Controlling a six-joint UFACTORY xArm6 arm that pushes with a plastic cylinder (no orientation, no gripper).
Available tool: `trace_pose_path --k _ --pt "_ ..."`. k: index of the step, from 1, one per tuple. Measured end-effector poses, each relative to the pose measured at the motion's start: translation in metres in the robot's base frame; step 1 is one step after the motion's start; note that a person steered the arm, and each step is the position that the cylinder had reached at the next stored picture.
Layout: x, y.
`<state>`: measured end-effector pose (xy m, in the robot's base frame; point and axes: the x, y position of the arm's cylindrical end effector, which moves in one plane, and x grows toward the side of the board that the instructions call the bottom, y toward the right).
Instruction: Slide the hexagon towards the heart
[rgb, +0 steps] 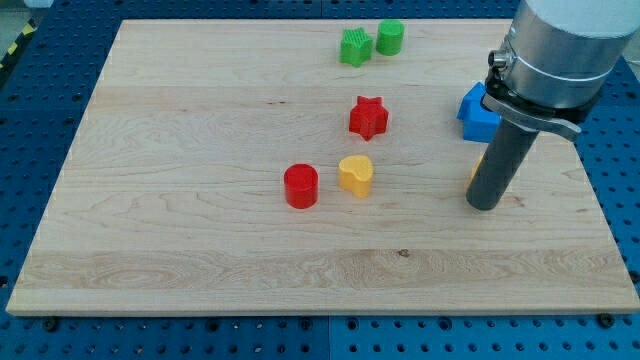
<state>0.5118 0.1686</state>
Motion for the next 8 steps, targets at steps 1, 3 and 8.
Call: trace_pose_path --k 1,3,8 --pt "0.016 0.004" --pt "0.012 0.061" --pt "-0.051 0.042"
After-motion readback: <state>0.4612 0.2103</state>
